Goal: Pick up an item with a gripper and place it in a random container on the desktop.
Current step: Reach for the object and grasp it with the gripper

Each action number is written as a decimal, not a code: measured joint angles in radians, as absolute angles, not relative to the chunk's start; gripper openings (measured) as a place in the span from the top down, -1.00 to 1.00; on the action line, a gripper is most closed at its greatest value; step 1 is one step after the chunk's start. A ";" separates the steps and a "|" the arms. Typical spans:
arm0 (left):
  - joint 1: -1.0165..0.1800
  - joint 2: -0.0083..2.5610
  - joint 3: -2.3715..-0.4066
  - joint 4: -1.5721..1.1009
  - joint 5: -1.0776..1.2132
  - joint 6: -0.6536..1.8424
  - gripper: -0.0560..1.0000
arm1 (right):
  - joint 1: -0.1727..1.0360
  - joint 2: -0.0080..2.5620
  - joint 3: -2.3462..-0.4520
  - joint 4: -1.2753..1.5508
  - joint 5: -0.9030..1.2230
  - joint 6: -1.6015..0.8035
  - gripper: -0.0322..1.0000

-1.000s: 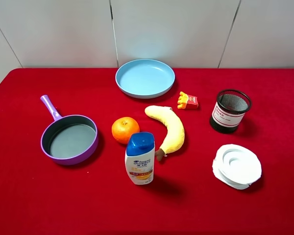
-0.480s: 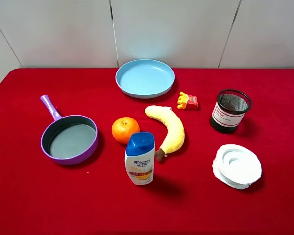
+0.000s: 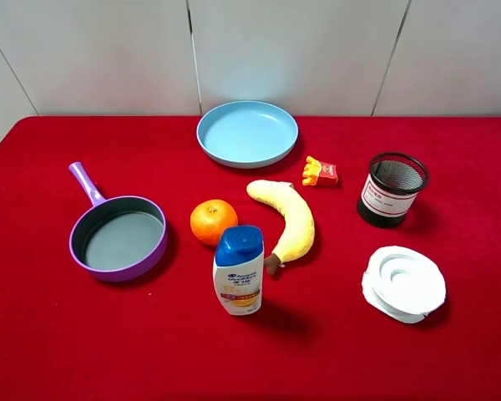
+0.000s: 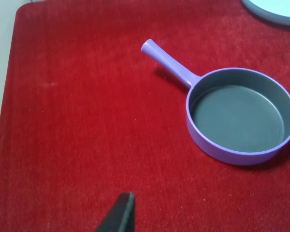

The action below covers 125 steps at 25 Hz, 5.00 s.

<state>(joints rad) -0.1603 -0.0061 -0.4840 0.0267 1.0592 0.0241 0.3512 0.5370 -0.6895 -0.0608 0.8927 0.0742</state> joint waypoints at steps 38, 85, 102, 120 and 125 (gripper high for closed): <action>-0.160 -0.006 -0.484 0.027 1.059 0.024 -0.99 | 0.450 1.326 -0.938 0.031 0.515 -0.093 -0.41; -0.160 -0.006 -0.484 0.027 1.059 0.024 -0.99 | 0.500 1.854 -1.071 0.041 0.479 -0.093 -0.41; -0.160 -0.006 -0.484 0.027 1.059 0.024 -0.99 | 0.514 1.989 -1.073 0.014 0.419 -0.076 -0.41; -0.160 -0.006 -0.484 0.027 1.059 0.024 -0.99 | 0.514 2.030 -1.076 0.081 0.396 -0.074 -0.41; -0.160 -0.006 -0.484 0.027 1.059 0.024 -0.99 | 0.514 2.032 -1.076 0.108 0.397 -0.075 -0.41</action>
<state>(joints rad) -0.1603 -0.0061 -0.4840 0.0267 1.0592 0.0241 0.5144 2.0323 -1.0764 0.1083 0.3975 -0.0747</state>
